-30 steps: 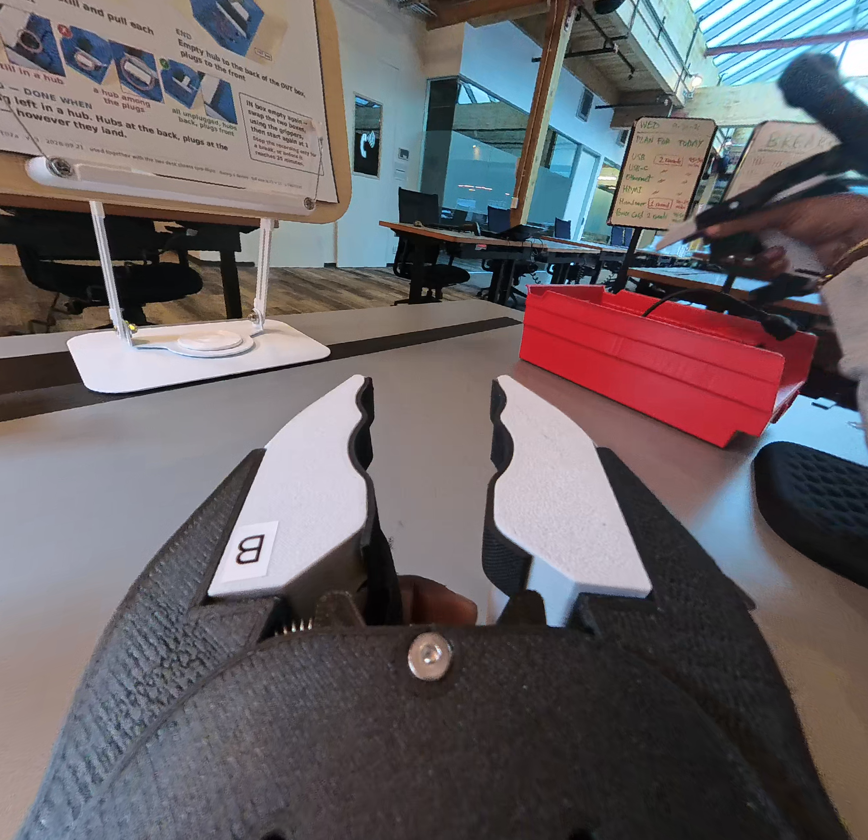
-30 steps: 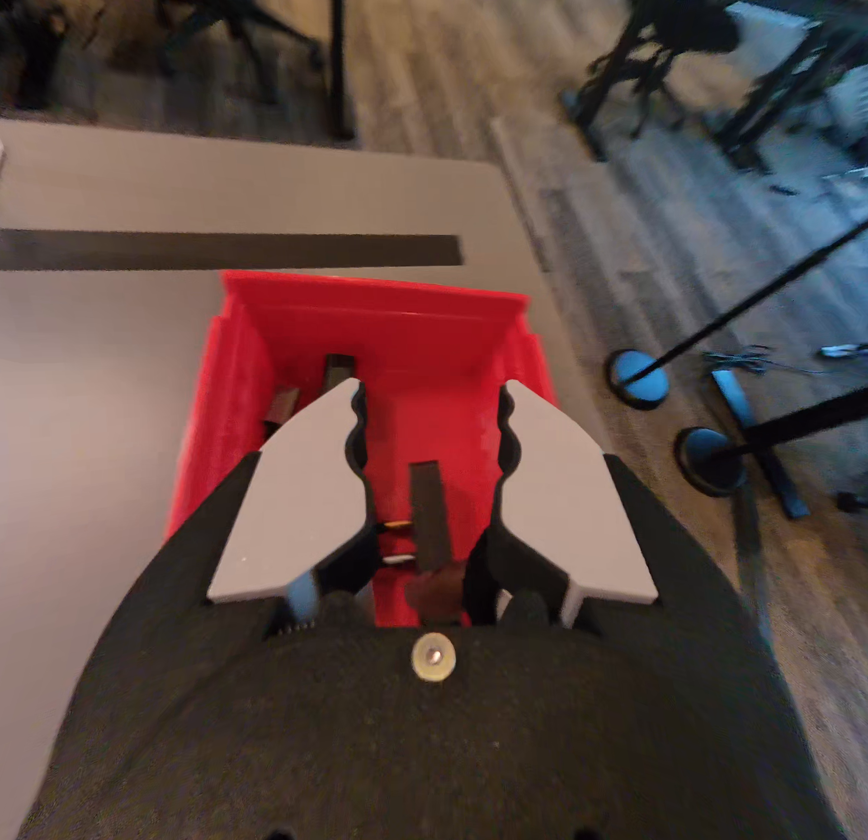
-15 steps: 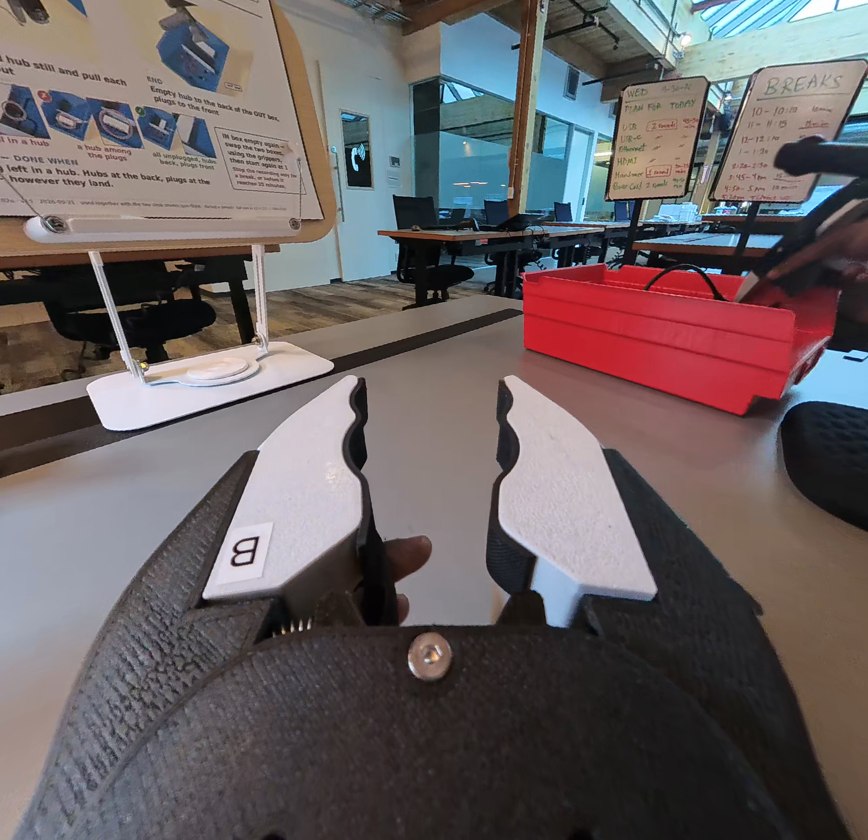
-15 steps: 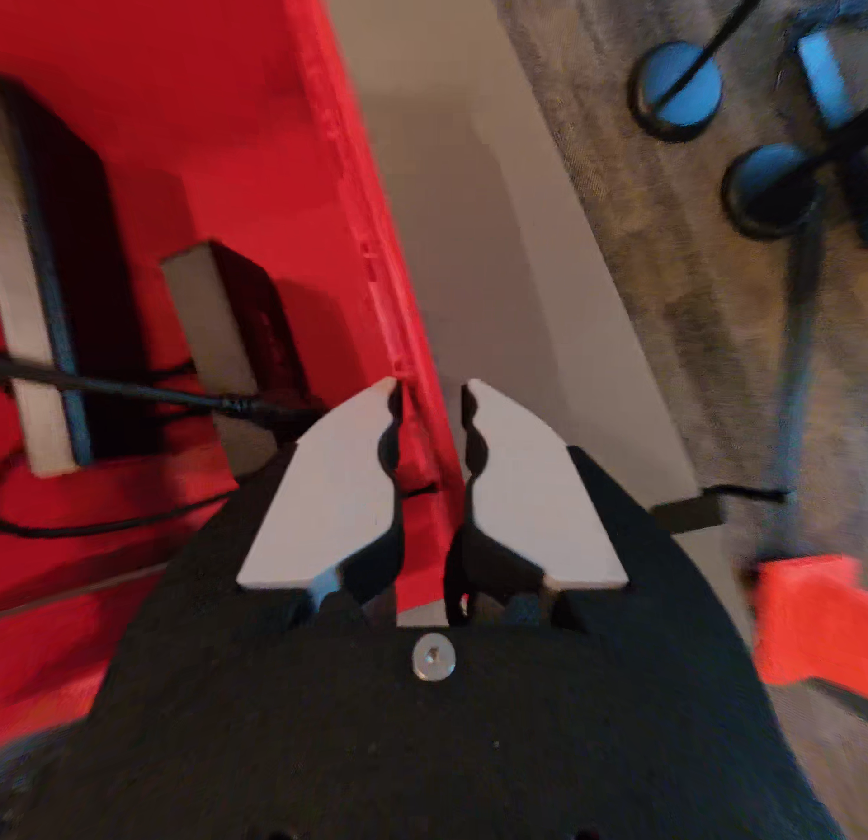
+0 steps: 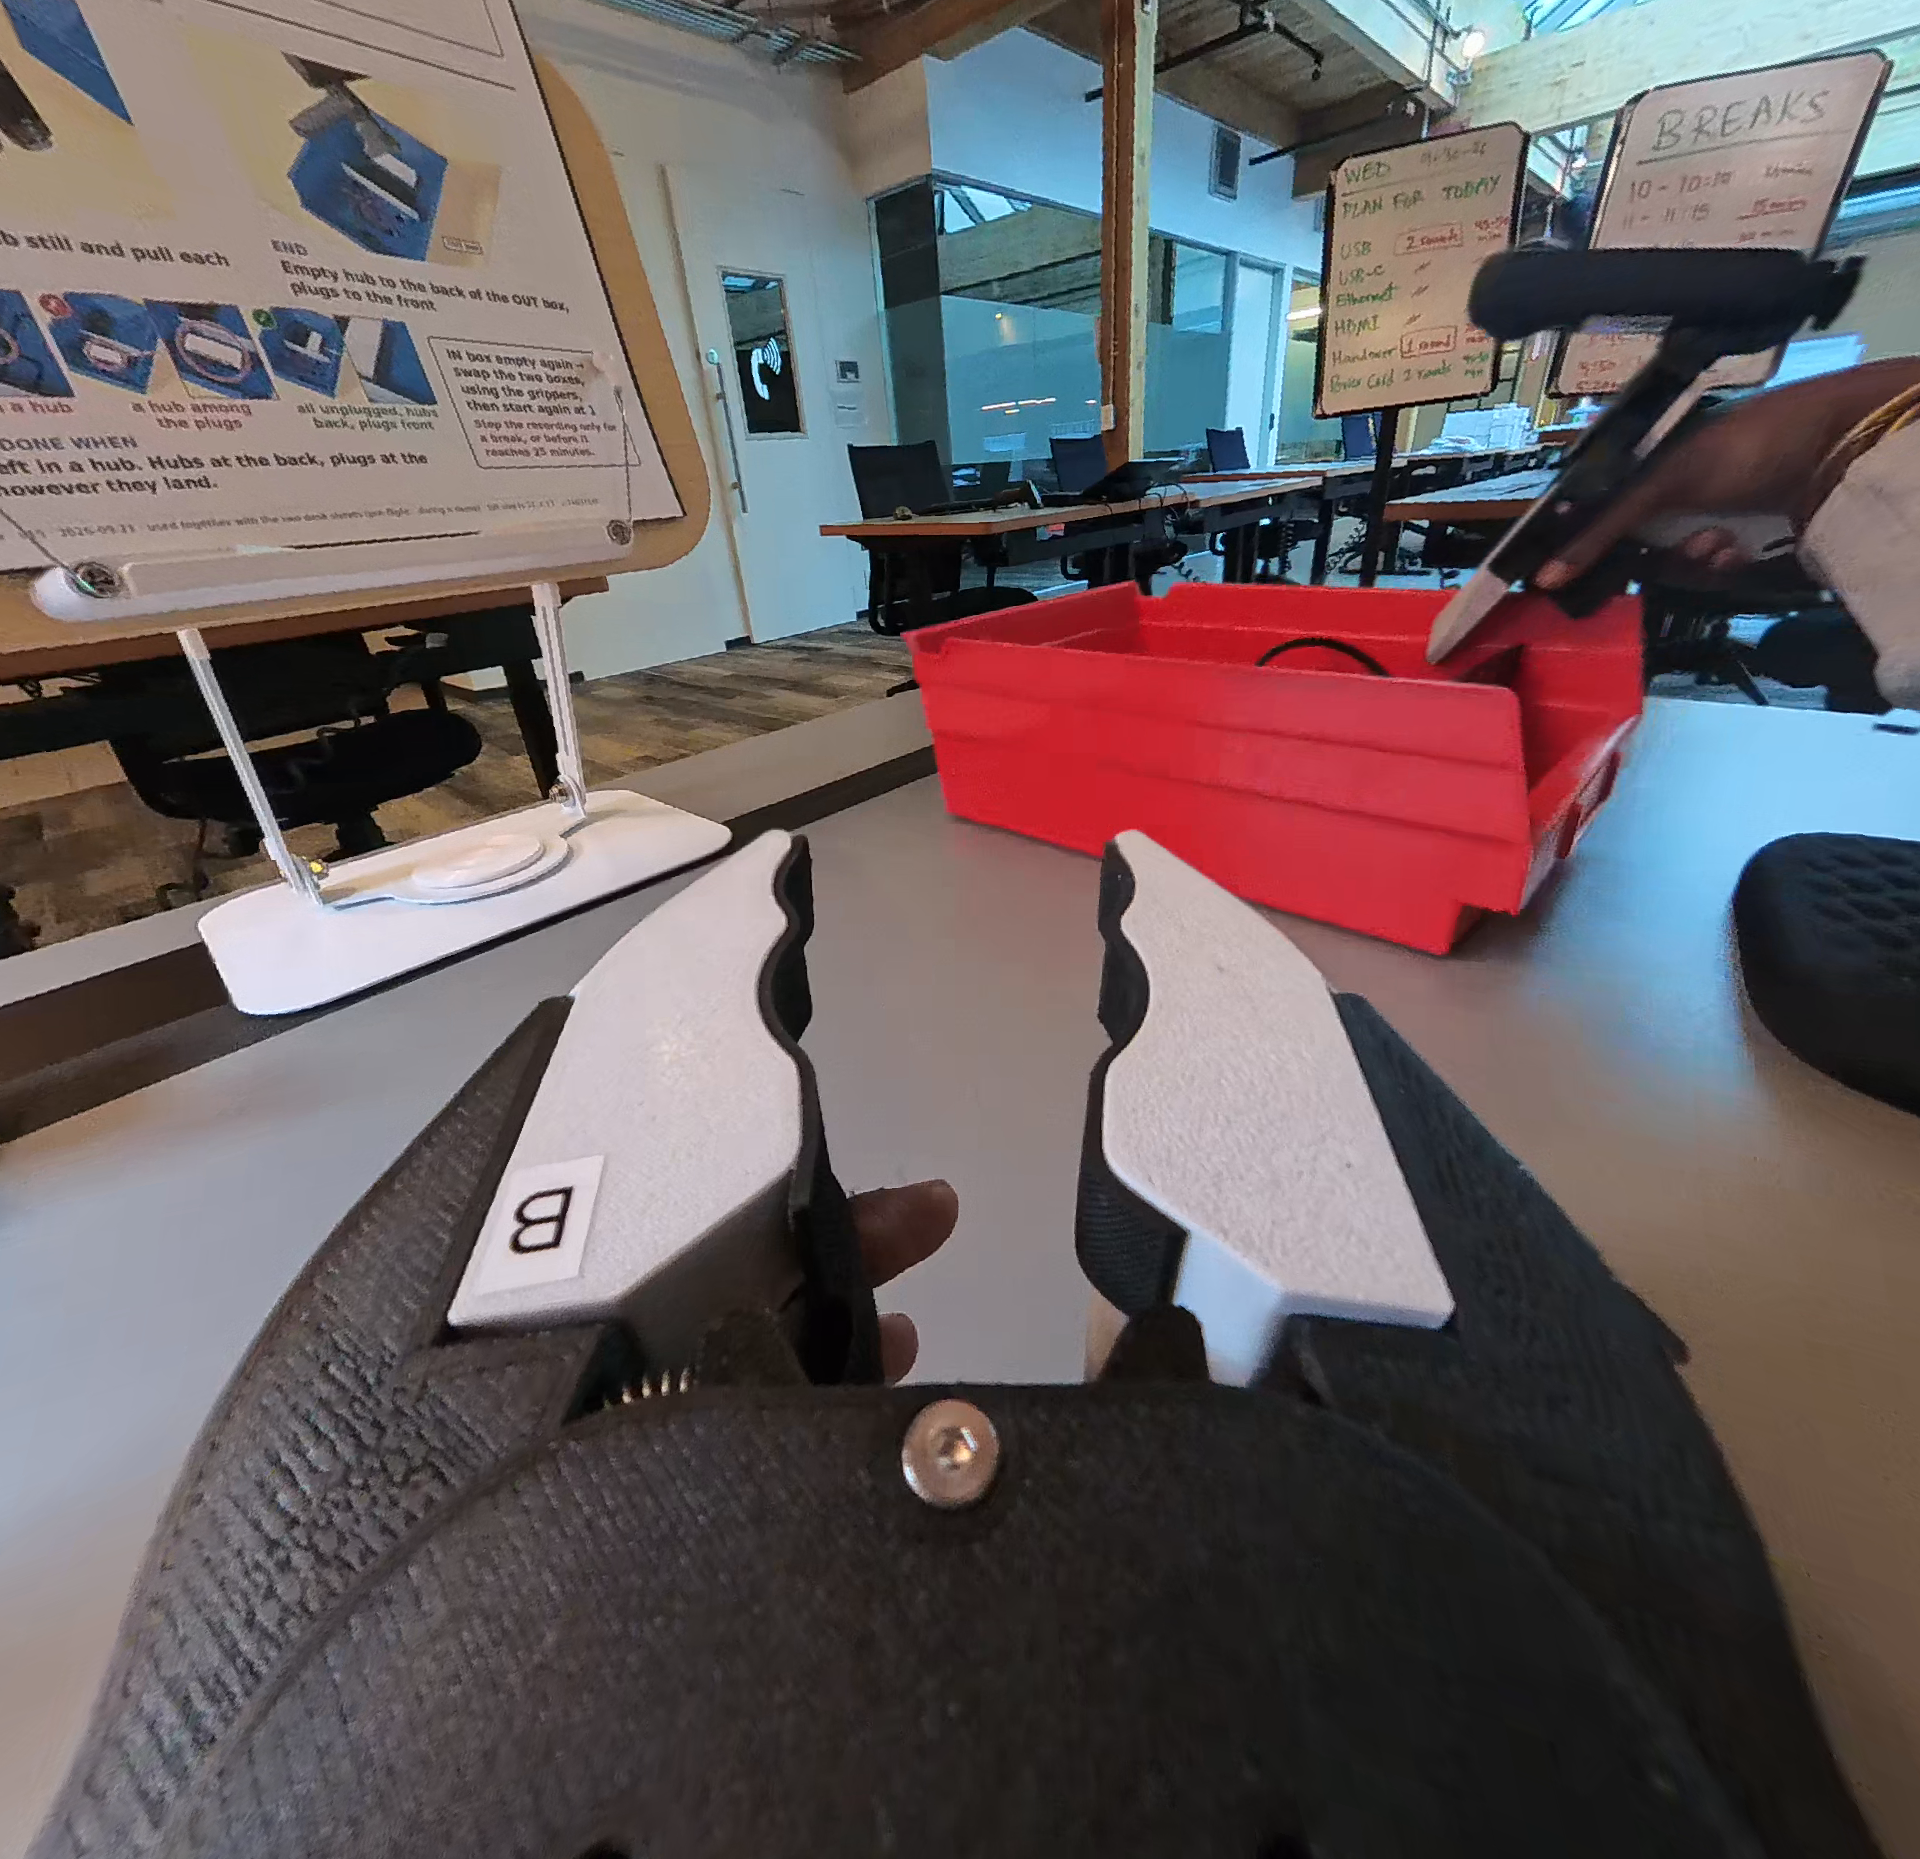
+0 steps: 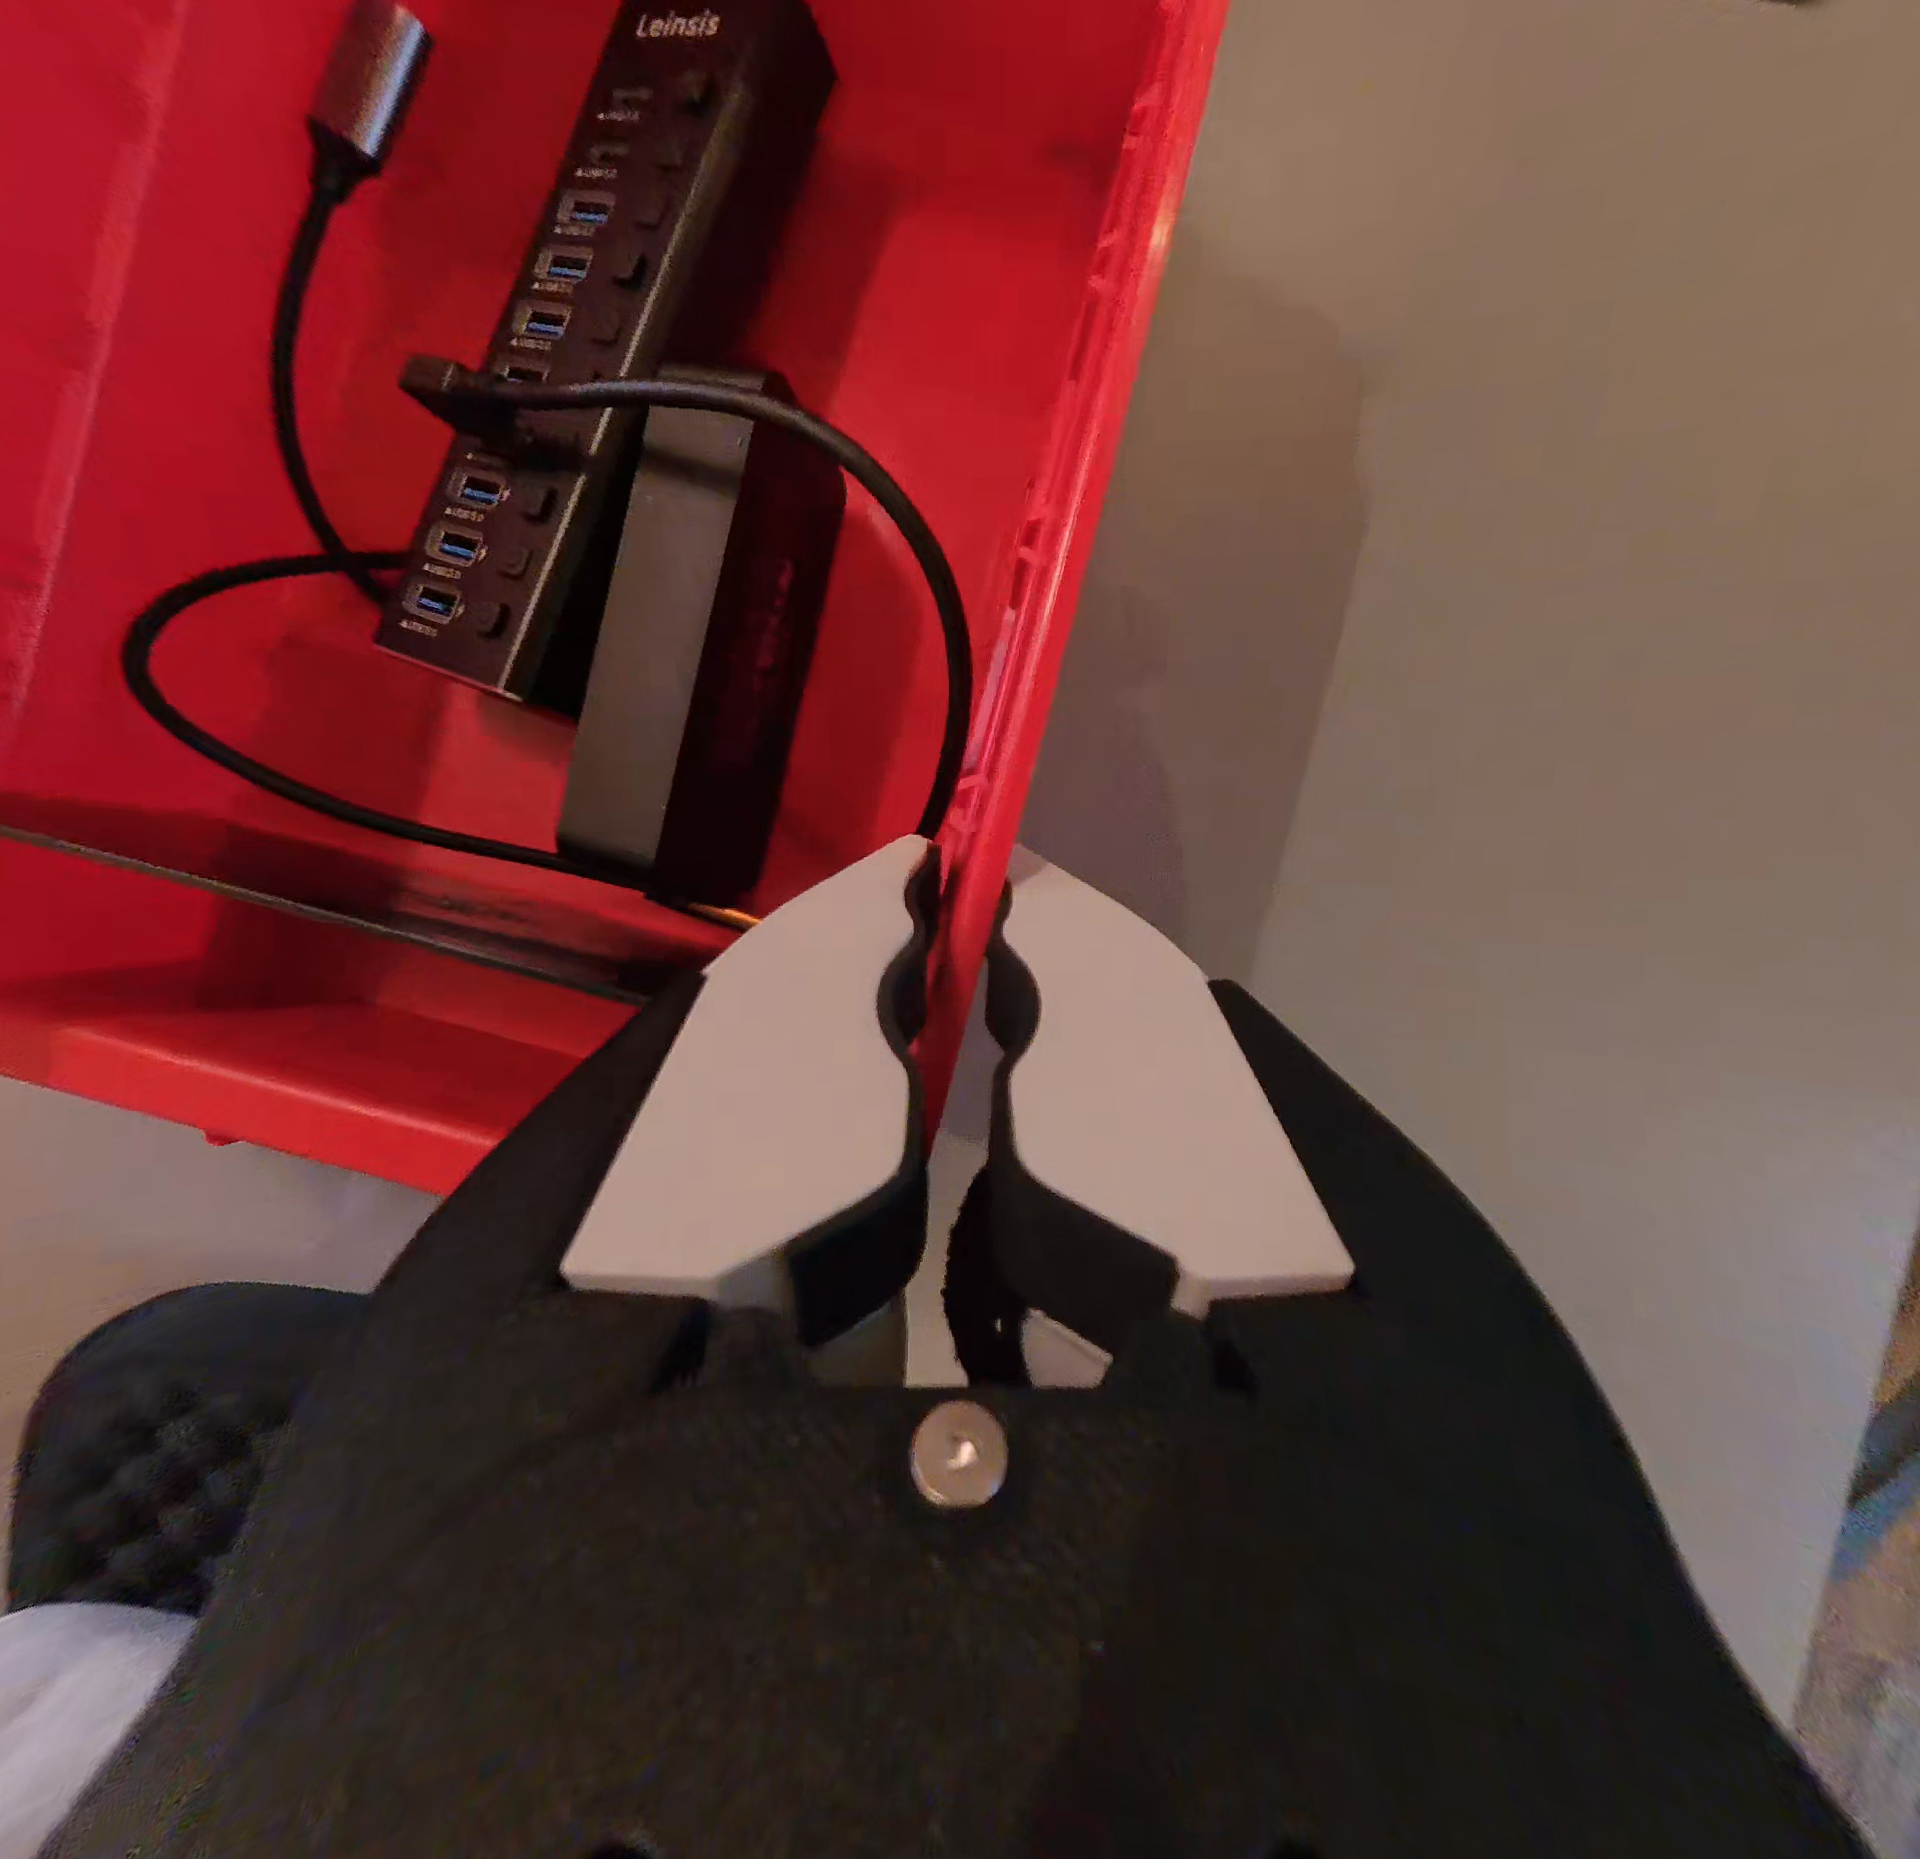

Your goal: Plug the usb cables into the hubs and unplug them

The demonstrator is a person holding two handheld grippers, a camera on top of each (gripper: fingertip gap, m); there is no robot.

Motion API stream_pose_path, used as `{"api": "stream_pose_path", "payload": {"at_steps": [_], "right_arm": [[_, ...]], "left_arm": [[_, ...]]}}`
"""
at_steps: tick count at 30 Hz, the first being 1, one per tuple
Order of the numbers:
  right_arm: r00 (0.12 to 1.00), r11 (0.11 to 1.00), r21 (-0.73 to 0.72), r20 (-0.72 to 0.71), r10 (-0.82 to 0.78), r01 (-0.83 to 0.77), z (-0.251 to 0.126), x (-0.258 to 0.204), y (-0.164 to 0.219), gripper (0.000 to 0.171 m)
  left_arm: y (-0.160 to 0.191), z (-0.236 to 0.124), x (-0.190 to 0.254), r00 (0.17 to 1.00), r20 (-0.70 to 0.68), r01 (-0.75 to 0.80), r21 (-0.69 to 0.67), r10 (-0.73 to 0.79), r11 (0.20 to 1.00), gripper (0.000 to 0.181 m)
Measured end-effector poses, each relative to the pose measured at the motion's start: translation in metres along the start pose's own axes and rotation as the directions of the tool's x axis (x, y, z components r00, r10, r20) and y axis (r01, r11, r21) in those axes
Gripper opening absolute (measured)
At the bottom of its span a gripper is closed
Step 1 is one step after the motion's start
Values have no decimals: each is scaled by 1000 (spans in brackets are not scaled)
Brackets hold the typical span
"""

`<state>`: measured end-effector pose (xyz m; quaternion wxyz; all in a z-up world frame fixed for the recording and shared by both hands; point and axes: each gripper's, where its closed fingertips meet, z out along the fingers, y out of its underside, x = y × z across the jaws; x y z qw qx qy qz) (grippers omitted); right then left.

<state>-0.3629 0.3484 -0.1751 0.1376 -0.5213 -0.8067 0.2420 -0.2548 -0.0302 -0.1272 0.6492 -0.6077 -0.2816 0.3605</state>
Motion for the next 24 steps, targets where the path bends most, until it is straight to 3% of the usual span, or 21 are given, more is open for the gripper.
{"api": "stream_pose_path", "payload": {"at_steps": [1,7,12,15,19,24], "right_arm": [[1000,1000,-12,19,-23,23,4,-9,-6,6],[970,966,-110,99,-222,232,26,-78,-37,8],[931,929,-117,153,-331,350,46,-146,-64,10],[906,919,-93,229,-355,384,57,-195,-76,28],[848,892,-42,331,-413,451,63,-262,-82,40],[837,896,4,354,-417,444,68,-317,-91,41]], "left_arm": [[-1,0,-1,1000,2,0,2,0,1000,53],[-8,-5,-18,996,87,-36,16,35,999,49],[-48,-20,-34,982,167,-109,119,88,987,49],[-80,-35,-39,985,174,-35,193,1,980,48],[-134,-78,-40,981,142,75,337,-129,938,49],[-179,-159,-61,960,238,24,449,-145,893,49]]}}
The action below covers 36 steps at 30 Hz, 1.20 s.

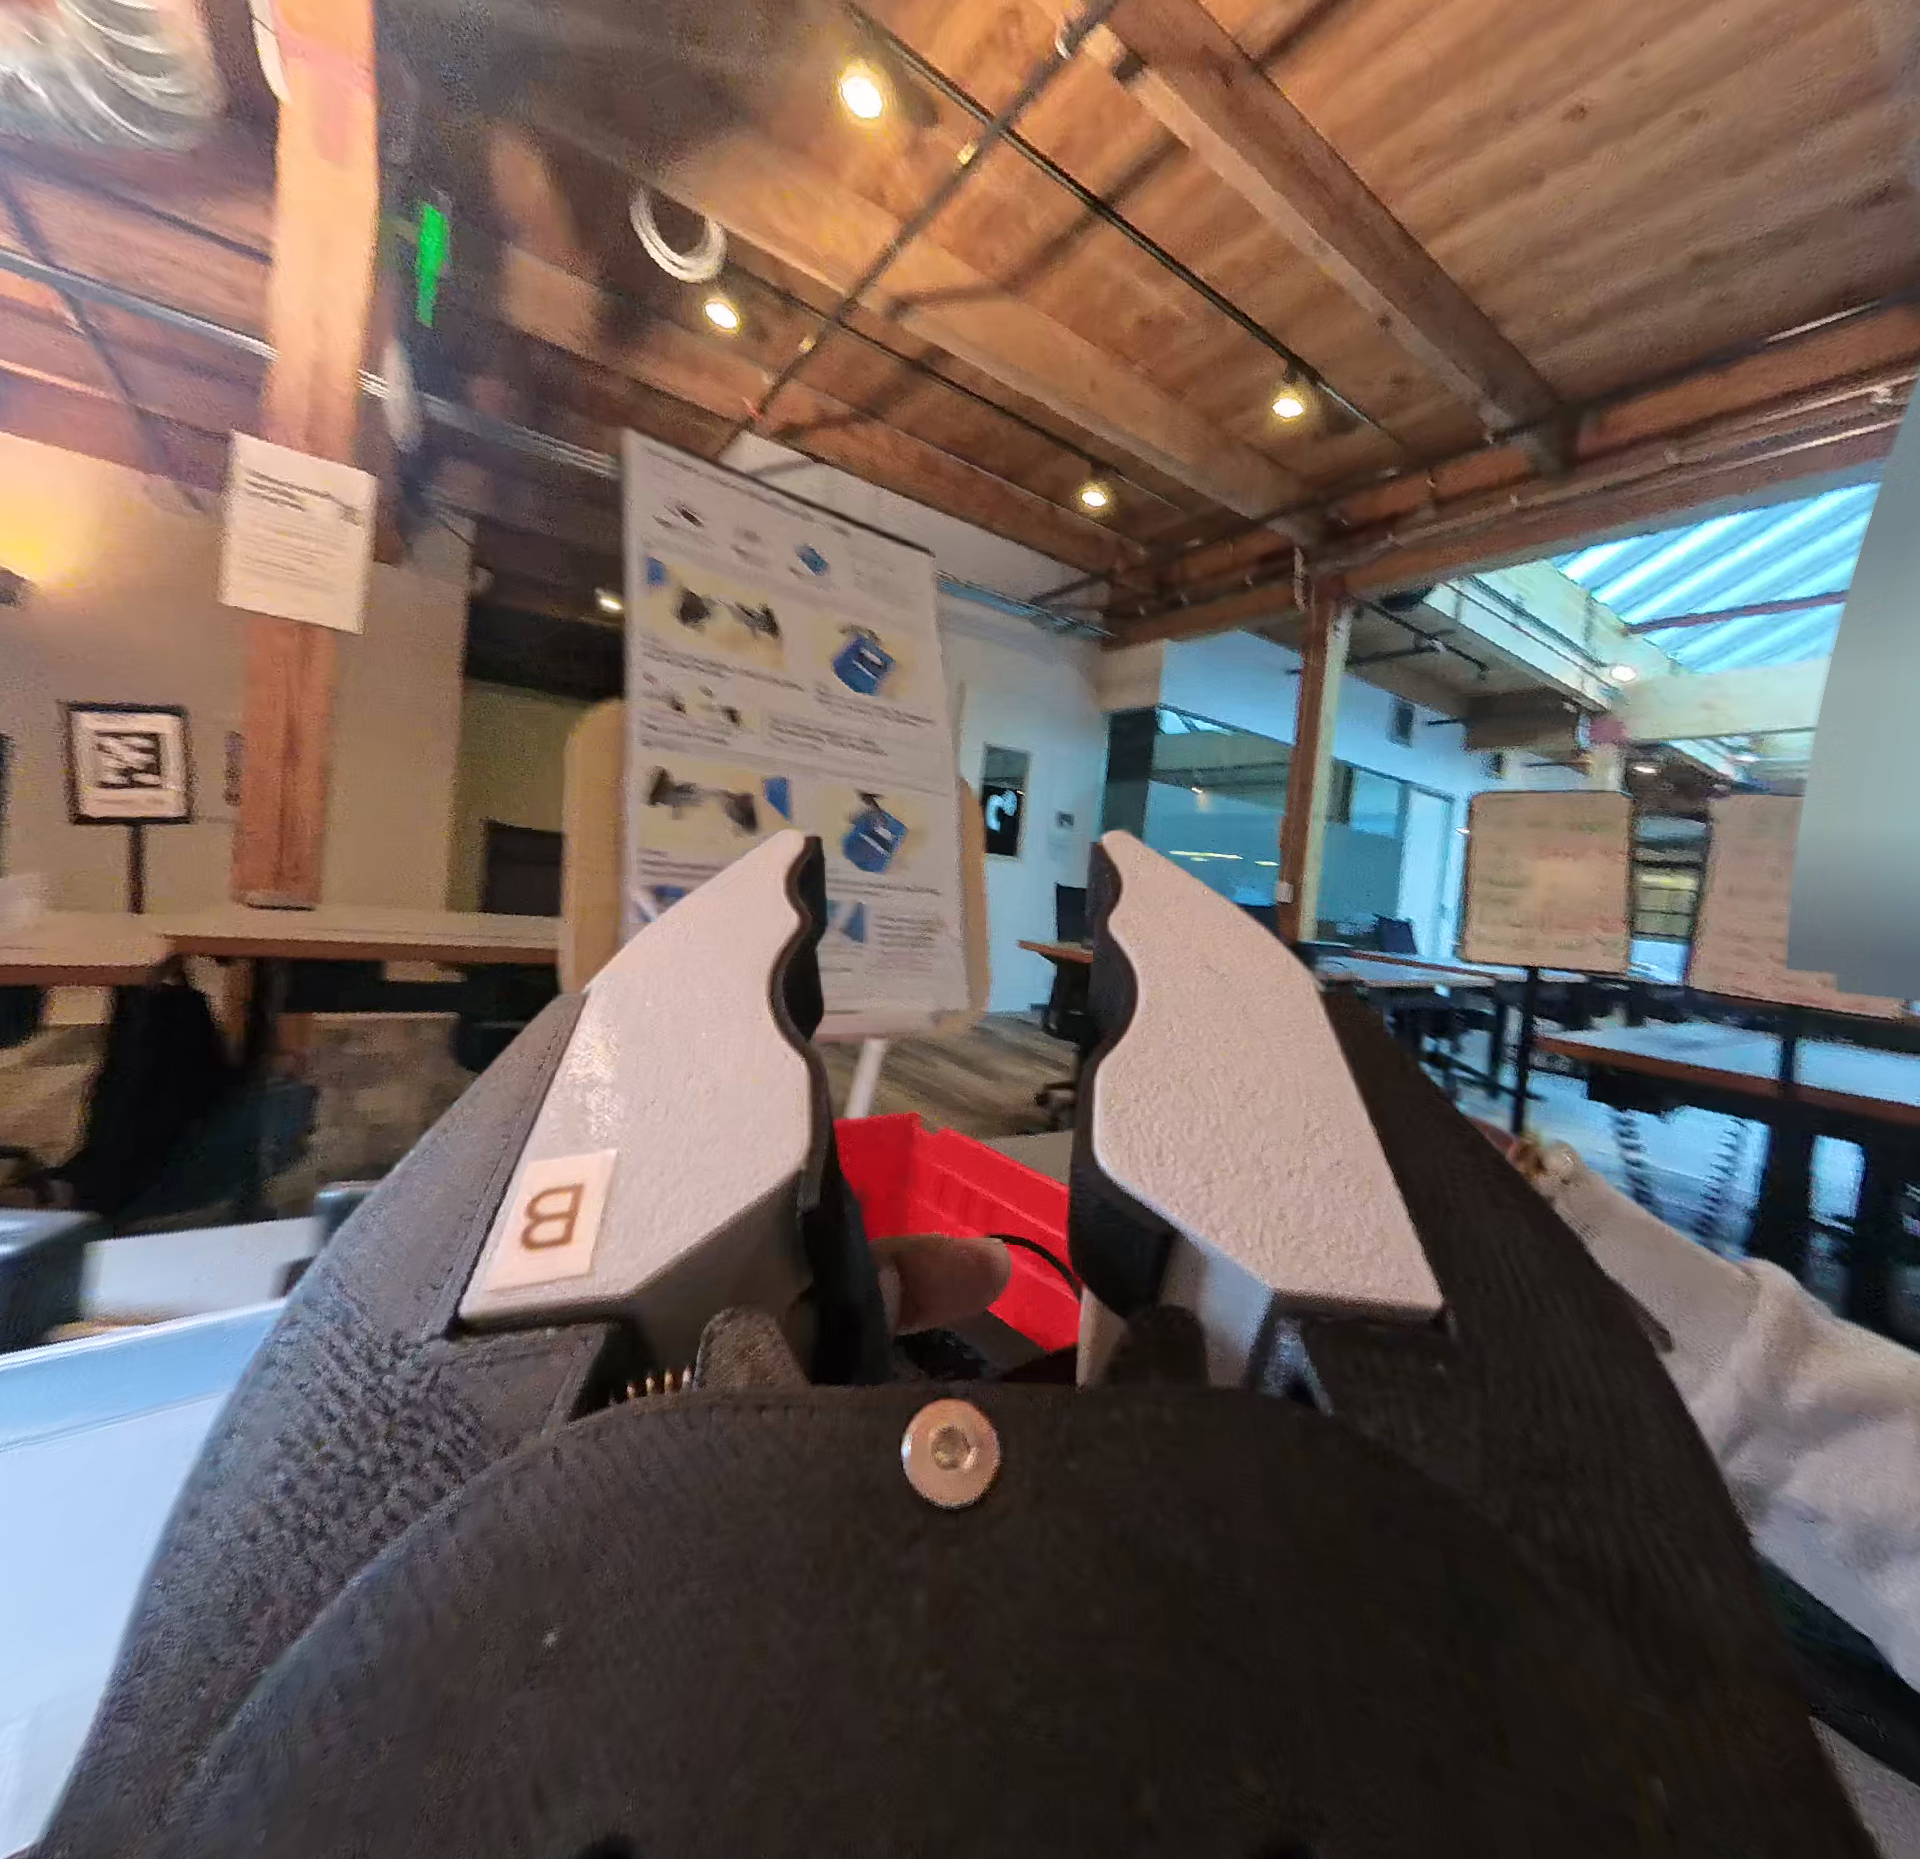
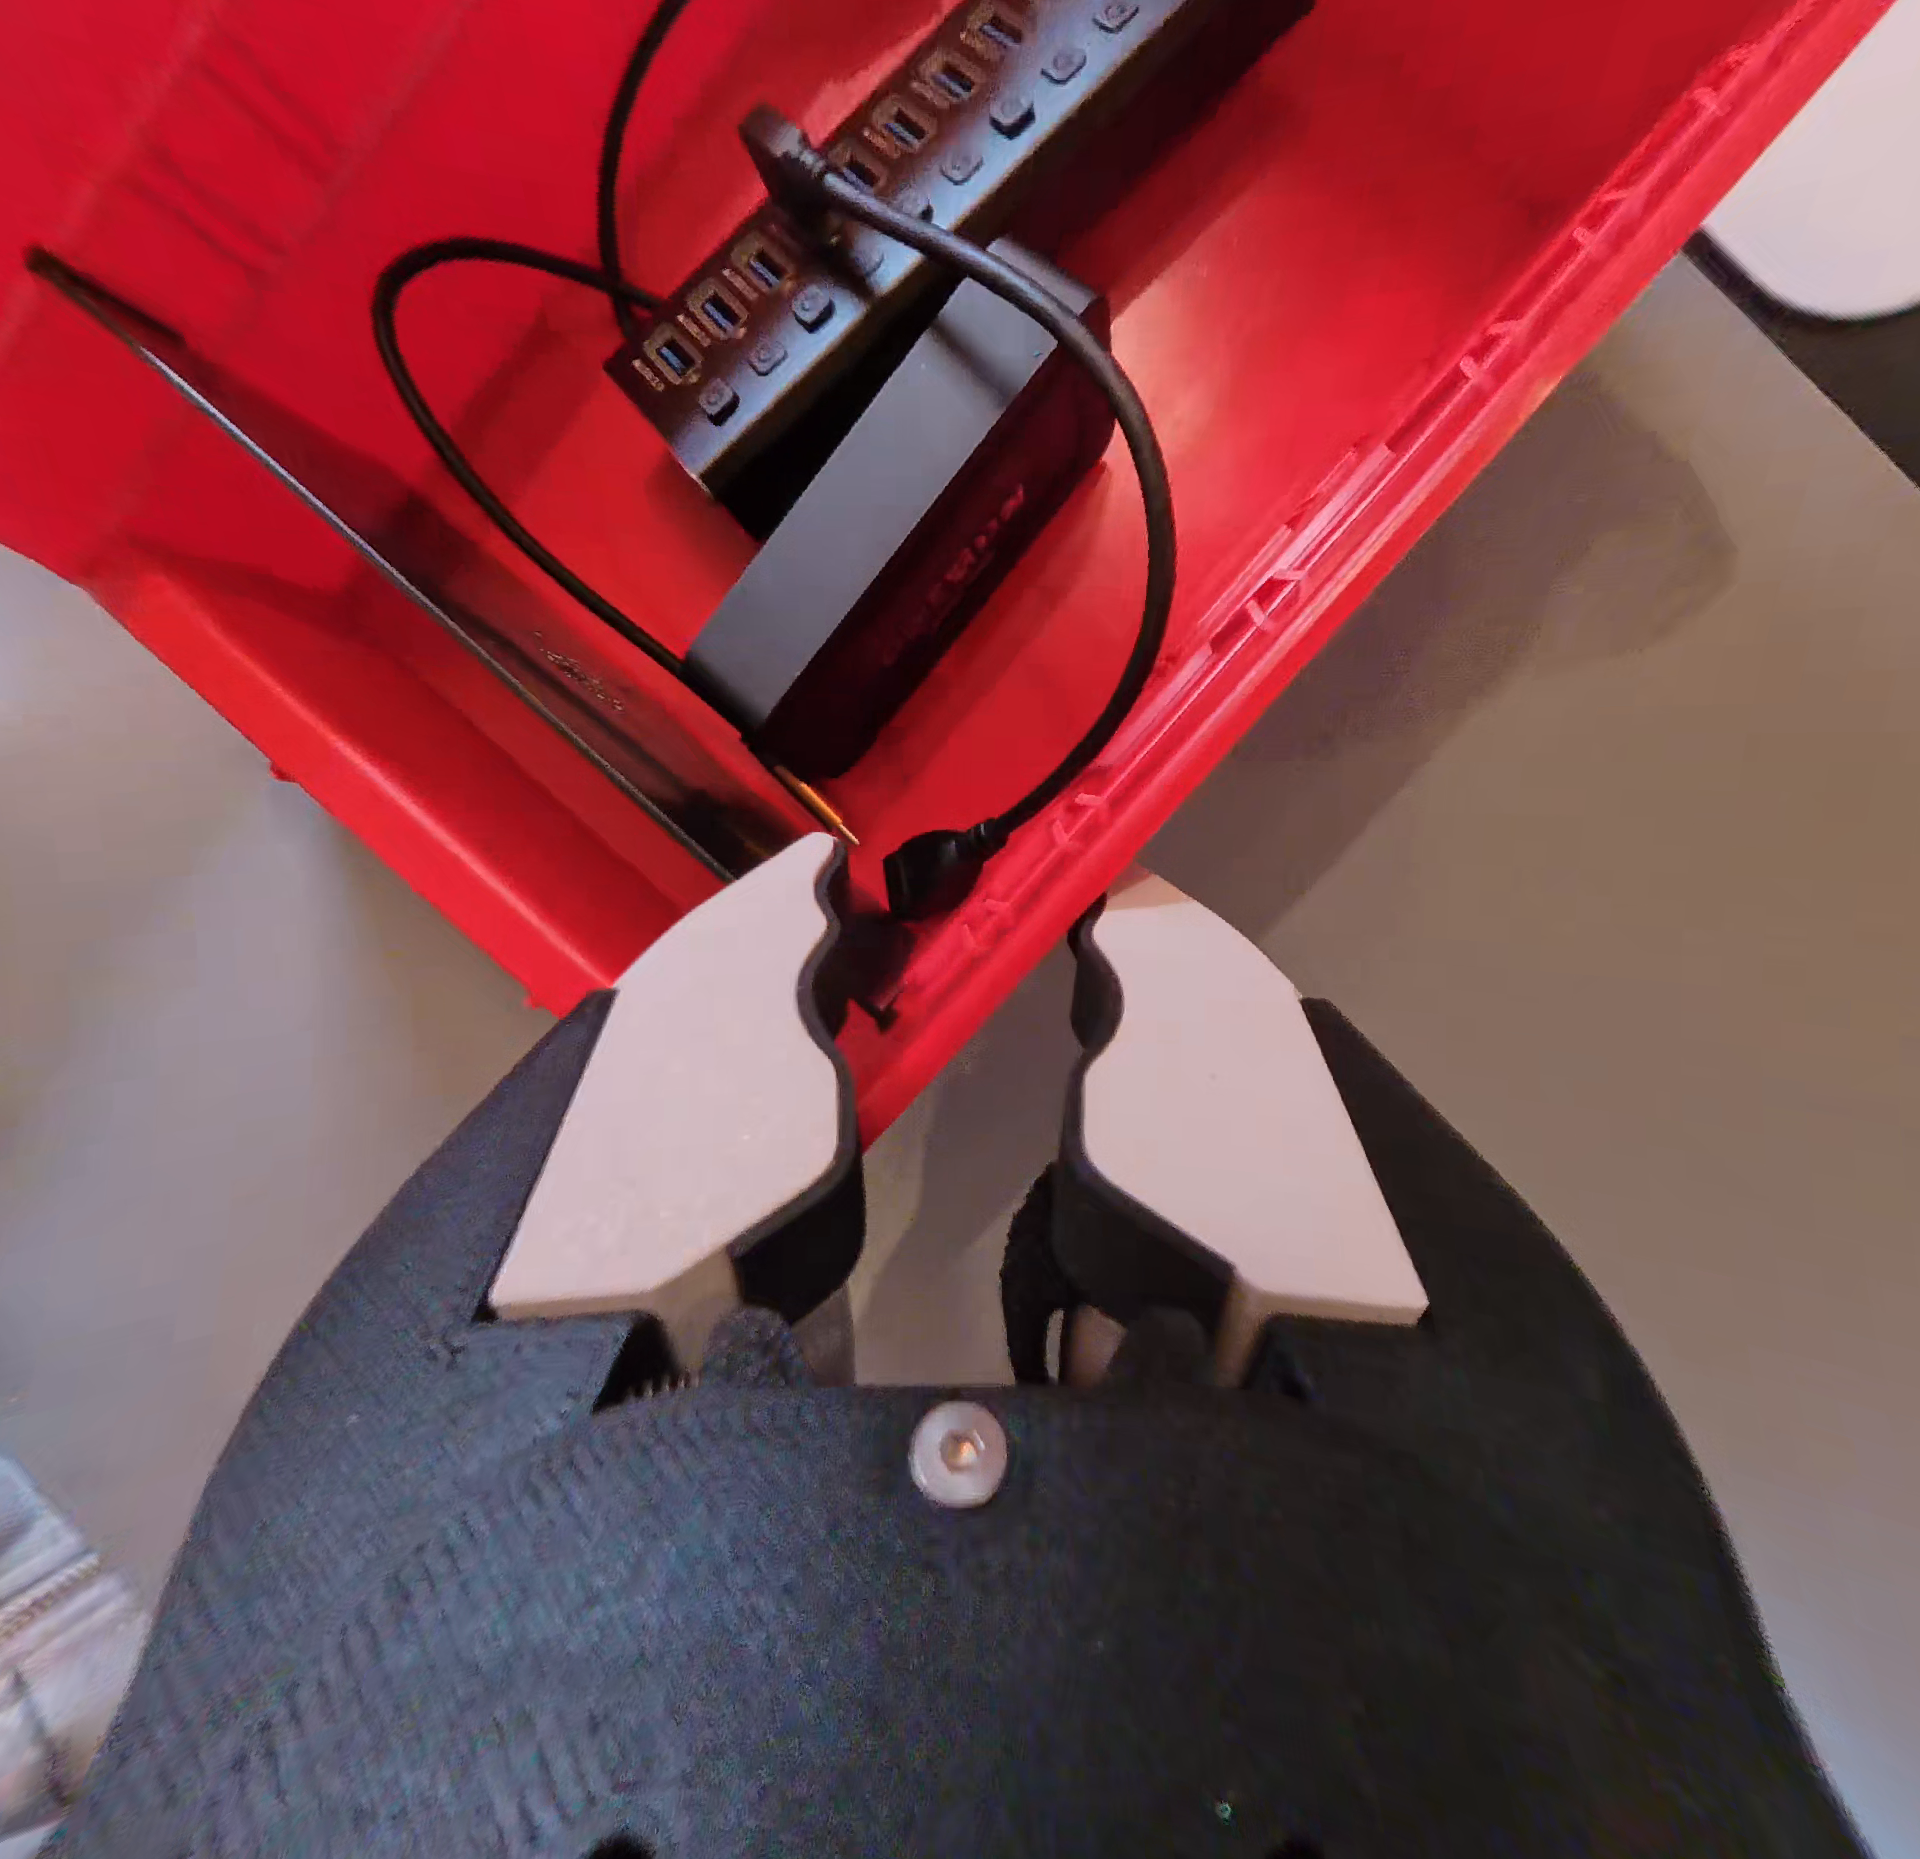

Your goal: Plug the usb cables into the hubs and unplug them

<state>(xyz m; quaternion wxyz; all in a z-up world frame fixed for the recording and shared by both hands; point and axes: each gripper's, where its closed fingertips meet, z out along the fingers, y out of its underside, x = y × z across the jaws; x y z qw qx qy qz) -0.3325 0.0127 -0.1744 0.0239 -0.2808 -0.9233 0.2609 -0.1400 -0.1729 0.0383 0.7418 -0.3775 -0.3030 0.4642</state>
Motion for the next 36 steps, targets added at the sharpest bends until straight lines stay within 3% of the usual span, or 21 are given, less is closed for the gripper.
{"api": "stream_pose_path", "payload": {"at_steps": [4,6,11,14,17,21,25,26,29,31,34,35,36], "right_arm": [[999,994,109,53,12,-18,13,-20,-21,49],[998,985,167,59,26,-35,19,-27,-32,53],[998,959,280,61,18,-34,32,-44,-52,54],[995,962,272,102,-6,-22,29,-55,-53,59],[998,930,362,-57,-41,59,8,-48,-67,58],[979,761,618,-167,-118,197,-37,-92,-103,62],[934,548,808,-10,-356,217,-48,-219,-102,68],[906,547,813,57,-420,202,-38,-253,-91,69],[849,656,715,171,-500,242,12,-315,-52,80],[867,688,671,135,-480,277,41,-324,-44,84],[905,740,640,161,-393,208,62,-333,-50,81],[917,754,625,150,-369,202,68,-334,-53,81],[926,748,618,85,-369,241,73,-329,-59,70]], "left_arm": [[-47,-39,-52,986,135,-93,-21,95,995,49],[-56,-53,-78,978,157,-118,-126,137,985,49],[-46,-100,-143,914,305,-141,-377,266,915,52],[-25,-127,-171,897,358,-49,-503,260,863,58],[5,-156,-193,886,378,45,-645,268,763,63],[37,-186,-213,864,393,118,-765,314,633,69],[51,-187,-216,887,389,134,-734,250,666,64],[52,-187,-219,885,395,130,-719,246,683,63],[53,-194,-225,877,399,113,-713,268,692,68],[55,-195,-222,889,377,105,-720,259,686,72],[68,-196,-212,921,312,98,-763,231,639,73],[74,-199,-212,924,296,95,-791,242,604,66],[77,-203,-216,914,295,92,-819,279,566,45]]}}
